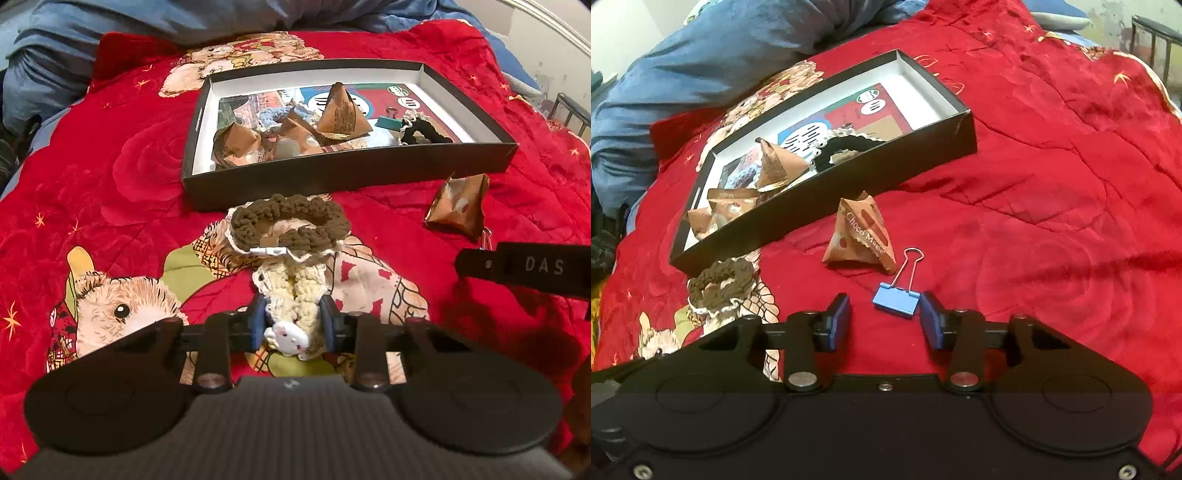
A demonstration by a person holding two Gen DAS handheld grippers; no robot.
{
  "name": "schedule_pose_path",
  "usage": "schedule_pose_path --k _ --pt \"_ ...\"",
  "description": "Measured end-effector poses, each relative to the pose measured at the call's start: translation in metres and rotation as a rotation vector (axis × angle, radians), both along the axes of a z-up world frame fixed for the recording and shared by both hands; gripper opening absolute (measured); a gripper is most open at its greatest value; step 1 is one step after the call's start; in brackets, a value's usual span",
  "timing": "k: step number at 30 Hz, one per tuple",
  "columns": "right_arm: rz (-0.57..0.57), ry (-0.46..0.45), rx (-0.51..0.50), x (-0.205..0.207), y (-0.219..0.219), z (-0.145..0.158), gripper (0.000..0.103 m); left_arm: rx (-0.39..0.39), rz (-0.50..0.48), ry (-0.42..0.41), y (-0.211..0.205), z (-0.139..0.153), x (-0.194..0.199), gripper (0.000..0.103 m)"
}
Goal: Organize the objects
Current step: 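Grasp the cream crocheted scrunchie with the left gripper while the right gripper grasps the blue binder clip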
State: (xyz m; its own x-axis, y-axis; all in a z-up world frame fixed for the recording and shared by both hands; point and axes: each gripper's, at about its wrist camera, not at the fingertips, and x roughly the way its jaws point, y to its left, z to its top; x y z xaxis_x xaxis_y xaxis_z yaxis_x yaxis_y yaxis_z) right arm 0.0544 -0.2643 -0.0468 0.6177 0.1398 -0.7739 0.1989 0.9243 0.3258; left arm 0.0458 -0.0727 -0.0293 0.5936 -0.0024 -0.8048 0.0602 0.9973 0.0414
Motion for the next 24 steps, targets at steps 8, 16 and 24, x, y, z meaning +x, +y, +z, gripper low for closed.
schedule_pose_path --k 8,16,24 --pt "-0.025 0.005 -0.006 0.0032 -0.0017 -0.0022 0.027 0.002 0.004 0.008 -0.0009 -0.0006 0.0023 0.035" --pt "-0.029 -0.005 -0.032 0.0026 0.0033 -0.0017 0.026 0.004 0.005 0.009 -0.0009 -0.0005 0.0022 0.035" --pt "-0.035 -0.012 -0.035 0.0018 0.0036 -0.0001 0.026 -0.010 0.015 0.011 0.0002 0.0011 0.0028 0.031"
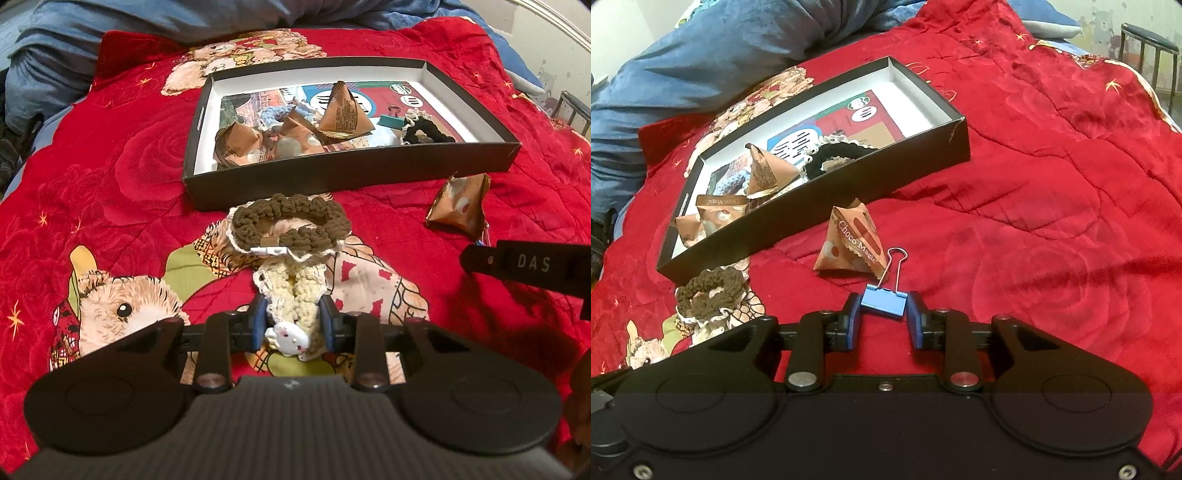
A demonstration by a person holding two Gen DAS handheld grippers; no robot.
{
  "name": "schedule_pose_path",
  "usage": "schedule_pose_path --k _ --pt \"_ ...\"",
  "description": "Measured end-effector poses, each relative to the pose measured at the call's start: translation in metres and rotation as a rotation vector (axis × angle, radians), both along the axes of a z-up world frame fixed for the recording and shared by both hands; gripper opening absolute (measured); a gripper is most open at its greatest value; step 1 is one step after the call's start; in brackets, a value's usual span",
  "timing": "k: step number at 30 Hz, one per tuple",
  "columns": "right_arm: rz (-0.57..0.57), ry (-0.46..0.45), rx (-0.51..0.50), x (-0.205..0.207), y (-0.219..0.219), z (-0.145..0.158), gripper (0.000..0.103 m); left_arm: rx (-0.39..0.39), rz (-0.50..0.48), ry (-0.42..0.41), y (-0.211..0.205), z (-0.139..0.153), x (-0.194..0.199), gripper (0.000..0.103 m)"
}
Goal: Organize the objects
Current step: 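Grasp the cream crocheted scrunchie with the left gripper while the right gripper grasps the blue binder clip, then lift the cream scrunchie and blue clip and carry them over the black box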
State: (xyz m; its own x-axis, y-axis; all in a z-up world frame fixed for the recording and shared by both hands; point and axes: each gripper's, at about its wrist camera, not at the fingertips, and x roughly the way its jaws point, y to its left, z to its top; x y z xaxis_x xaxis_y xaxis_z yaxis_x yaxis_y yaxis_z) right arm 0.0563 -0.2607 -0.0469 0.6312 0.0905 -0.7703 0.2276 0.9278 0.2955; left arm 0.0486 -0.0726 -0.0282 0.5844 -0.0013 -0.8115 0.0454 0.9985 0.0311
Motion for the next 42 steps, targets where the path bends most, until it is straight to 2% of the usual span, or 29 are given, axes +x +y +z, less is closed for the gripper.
schedule_pose_path --k 7,16,19,26,34,38,42 --pt "0.003 -0.011 0.034 -0.003 -0.002 0.003 0.026 -0.079 0.041 0.006 0.010 0.006 0.000 0.027" --pt "0.014 -0.038 0.091 -0.009 -0.003 0.008 0.025 -0.098 0.052 -0.008 0.010 0.009 -0.003 0.027" --pt "0.022 -0.076 0.112 -0.013 -0.003 0.015 0.025 -0.098 0.042 -0.010 0.007 0.011 -0.005 0.027" --pt "0.067 -0.243 0.172 -0.024 0.000 0.041 0.025 -0.111 0.010 -0.106 0.005 0.028 -0.016 0.026" --pt "0.114 -0.342 0.203 -0.035 0.004 0.057 0.025 -0.219 -0.028 -0.236 0.012 0.053 -0.028 0.026" --pt "0.128 -0.389 0.224 -0.037 0.002 0.065 0.025 -0.305 -0.044 -0.317 0.020 0.067 -0.033 0.026" --pt "0.148 -0.433 0.224 -0.036 0.002 0.073 0.025 -0.333 -0.048 -0.371 0.025 0.076 -0.035 0.026"
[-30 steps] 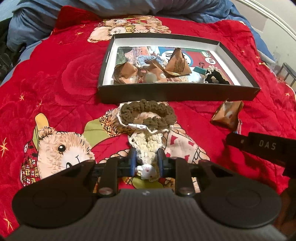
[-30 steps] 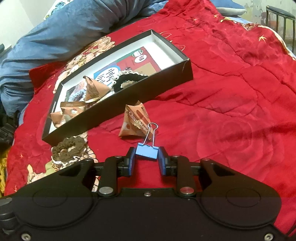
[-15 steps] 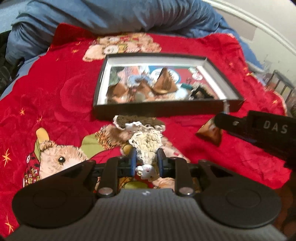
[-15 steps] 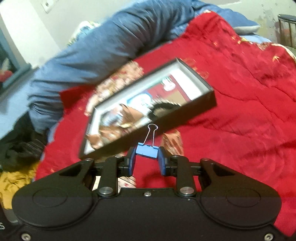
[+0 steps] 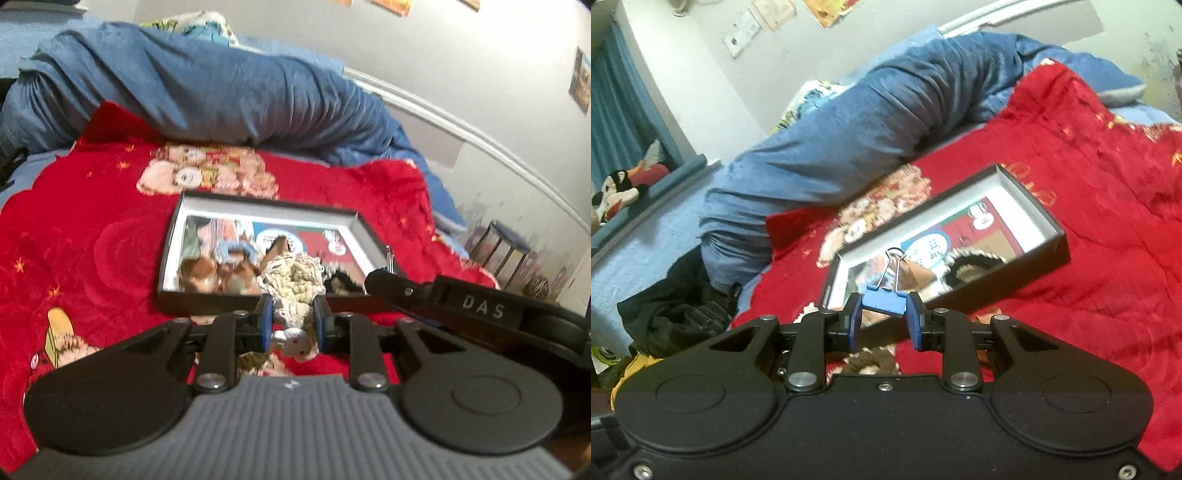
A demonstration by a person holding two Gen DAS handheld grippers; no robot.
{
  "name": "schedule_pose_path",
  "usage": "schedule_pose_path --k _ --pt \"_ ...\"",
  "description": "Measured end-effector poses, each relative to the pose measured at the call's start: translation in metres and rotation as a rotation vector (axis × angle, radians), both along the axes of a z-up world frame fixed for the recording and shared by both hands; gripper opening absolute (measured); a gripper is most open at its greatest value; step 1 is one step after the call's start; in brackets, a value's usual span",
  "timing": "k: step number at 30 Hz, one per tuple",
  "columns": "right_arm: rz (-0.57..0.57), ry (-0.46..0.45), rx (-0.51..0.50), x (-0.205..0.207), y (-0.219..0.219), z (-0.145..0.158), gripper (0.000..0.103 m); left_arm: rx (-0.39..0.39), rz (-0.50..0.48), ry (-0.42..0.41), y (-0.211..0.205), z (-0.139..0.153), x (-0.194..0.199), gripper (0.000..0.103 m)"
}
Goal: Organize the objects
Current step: 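Lift the cream scrunchie and blue clip and carry them over the black box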
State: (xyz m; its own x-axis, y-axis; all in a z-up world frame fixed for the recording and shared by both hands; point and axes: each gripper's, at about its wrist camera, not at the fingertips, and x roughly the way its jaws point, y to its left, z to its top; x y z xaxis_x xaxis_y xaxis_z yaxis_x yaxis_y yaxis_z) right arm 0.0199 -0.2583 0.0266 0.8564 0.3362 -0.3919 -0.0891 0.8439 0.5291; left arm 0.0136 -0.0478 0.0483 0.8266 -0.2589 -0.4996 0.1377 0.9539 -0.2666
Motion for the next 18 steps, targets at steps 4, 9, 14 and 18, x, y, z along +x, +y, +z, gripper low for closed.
schedule_pose_path --k 4,9,14,18 --pt "0.005 -0.057 0.002 0.005 -0.001 0.010 0.025 0.002 0.014 -0.059 0.006 0.010 -0.001 0.026" --pt "0.004 -0.114 0.020 0.015 -0.006 0.018 0.025 0.007 0.020 -0.110 0.011 0.020 0.003 0.026" --pt "0.009 -0.139 0.033 0.022 -0.012 0.023 0.025 0.006 0.069 -0.132 0.022 0.025 0.006 0.026" --pt "0.022 -0.168 0.037 0.029 -0.016 0.028 0.025 0.001 0.113 -0.150 0.033 0.031 0.011 0.026"
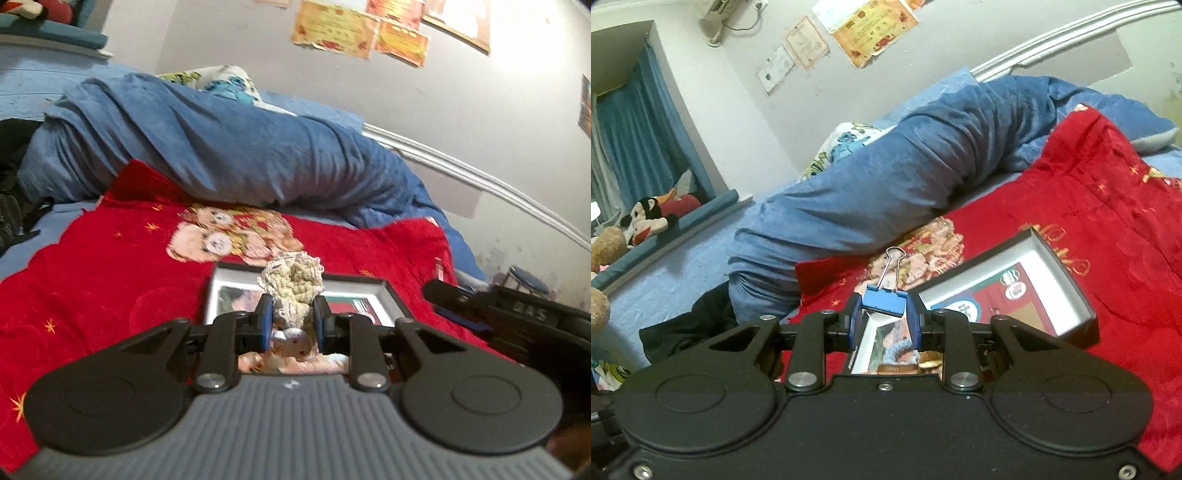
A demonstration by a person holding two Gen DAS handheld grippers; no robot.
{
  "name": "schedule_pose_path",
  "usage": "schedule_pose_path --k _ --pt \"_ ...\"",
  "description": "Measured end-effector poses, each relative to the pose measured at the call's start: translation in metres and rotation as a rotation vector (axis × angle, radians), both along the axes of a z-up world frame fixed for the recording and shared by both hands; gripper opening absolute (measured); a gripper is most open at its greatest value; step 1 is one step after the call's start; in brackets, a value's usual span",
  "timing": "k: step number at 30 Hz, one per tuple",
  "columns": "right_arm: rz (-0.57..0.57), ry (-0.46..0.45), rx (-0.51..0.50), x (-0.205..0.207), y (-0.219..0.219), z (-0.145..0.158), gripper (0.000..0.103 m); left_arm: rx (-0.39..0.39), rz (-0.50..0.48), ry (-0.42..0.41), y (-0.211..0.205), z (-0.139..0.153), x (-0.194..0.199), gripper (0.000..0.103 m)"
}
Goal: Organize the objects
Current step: 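Lift the cream scrunchie and blue clip and carry them over the black box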
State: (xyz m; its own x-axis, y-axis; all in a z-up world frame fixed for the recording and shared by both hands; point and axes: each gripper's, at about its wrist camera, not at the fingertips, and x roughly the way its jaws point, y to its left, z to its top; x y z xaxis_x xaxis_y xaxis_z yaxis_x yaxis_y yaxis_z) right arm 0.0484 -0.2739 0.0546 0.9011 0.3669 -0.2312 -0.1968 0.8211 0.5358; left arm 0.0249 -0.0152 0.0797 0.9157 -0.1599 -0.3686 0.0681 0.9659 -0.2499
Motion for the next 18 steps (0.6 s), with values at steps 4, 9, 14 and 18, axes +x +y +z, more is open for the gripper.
schedule_pose_path --k 4,9,14,18 --pt "-0.015 -0.021 0.027 0.004 -0.007 0.002 0.025 -0.007 0.023 -0.024 0.009 0.012 0.008 0.026" --pt "-0.036 -0.027 0.026 0.008 -0.012 0.001 0.025 0.038 0.039 -0.048 0.008 0.019 0.019 0.026" --pt "-0.042 -0.048 0.007 0.016 -0.013 0.005 0.025 0.049 0.028 -0.055 0.000 0.023 0.037 0.026" --pt "-0.055 -0.048 0.004 0.029 -0.017 0.004 0.025 0.089 0.015 -0.080 -0.016 0.027 0.051 0.026"
